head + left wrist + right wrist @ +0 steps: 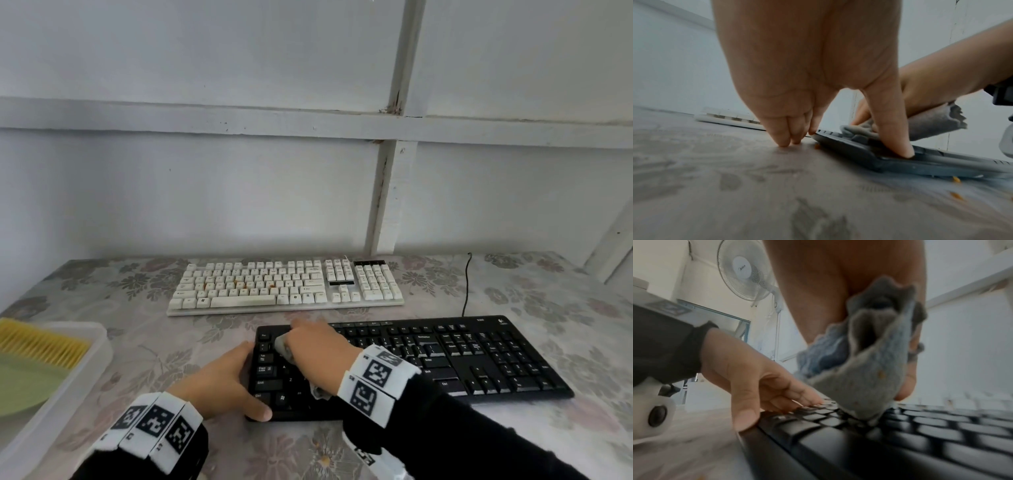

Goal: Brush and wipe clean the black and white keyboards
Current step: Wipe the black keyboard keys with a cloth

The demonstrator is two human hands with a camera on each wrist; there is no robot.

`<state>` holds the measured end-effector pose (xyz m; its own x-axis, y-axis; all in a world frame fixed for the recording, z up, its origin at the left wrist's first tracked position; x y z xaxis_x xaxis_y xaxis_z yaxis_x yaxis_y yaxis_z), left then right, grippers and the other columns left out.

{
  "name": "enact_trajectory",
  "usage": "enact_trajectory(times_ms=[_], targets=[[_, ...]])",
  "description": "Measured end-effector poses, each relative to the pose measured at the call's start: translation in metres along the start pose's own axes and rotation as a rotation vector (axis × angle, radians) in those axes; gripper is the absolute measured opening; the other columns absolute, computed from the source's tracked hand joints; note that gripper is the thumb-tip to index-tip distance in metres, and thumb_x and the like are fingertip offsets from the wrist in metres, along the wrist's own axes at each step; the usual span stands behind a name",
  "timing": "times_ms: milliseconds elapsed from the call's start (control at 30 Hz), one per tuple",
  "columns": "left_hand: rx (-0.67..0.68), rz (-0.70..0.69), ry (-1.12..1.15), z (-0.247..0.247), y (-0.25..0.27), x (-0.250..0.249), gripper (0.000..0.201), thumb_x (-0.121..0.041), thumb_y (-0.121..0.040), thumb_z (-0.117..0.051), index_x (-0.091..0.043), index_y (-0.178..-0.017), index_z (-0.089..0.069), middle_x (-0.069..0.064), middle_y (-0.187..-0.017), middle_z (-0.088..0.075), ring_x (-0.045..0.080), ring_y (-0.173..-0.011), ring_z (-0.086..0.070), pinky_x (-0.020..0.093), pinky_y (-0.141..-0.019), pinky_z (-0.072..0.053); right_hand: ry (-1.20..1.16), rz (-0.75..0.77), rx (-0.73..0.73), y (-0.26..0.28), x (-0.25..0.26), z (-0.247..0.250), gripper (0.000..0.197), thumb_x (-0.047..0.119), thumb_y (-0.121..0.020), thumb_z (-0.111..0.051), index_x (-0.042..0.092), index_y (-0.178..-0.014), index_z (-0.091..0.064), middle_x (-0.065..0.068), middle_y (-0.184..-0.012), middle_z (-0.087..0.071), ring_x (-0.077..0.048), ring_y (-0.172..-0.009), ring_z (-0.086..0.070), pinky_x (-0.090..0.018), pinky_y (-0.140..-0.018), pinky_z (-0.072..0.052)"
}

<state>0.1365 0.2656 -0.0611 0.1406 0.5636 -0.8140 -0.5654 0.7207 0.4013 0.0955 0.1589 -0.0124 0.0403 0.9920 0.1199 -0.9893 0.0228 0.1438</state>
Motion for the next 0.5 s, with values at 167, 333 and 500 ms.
enact_trajectory(times_ms=[167, 333, 500], targets=[[-0.031, -0.015, -0.034, 0.002, 0.001, 0.000, 0.084, -0.011, -0.048, -0.084, -0.043, -0.112, -0.042, -0.017, -0.120, -0.055, 0.005, -0.115, -0.050, 0.033, -0.105, -0.038, -0.023, -0.069, -0.071, 0.028, -0.057, -0.007, 0.042, -0.006, -0.072, -0.058, 0.018, -0.057, -0.026, -0.004, -0.093, -0.038, -0.023, -0.084, -0.036, -0.031, -0.061, -0.039], [-0.070, -0.014, -0.178, 0.003, 0.000, -0.002, 0.103, -0.030, -0.041, -0.080, -0.032, -0.133, -0.035, -0.010, -0.129, -0.041, 0.011, -0.121, -0.041, 0.030, -0.106, -0.034, -0.030, -0.187, -0.096, 0.064, -0.116, -0.002, 0.035, -0.001, -0.078, -0.047, 0.020, -0.056, -0.030, 0.006, -0.076, -0.031, -0.009, -0.063, -0.030, -0.020, -0.053, -0.027], [-0.068, -0.013, -0.227, 0.002, 0.003, -0.007, 0.108, -0.030, -0.045, -0.077, -0.025, -0.141, -0.028, -0.008, -0.131, -0.033, 0.011, -0.121, -0.036, 0.026, -0.103, -0.031, 0.085, -0.329, -0.090, 0.084, -0.164, -0.004, 0.042, 0.002, -0.086, -0.049, 0.023, -0.057, -0.028, 0.008, -0.072, -0.023, -0.015, -0.066, -0.037, -0.017, -0.051, -0.022]])
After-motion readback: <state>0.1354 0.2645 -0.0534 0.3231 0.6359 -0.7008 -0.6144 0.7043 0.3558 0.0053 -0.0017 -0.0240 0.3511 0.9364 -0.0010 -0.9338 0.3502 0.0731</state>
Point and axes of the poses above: each hand's wrist, its own y-axis away from the middle knuckle, its own z-axis out of the back of the hand, x = y × z, the point moved 7 cm from there along -y, towards the middle knuckle
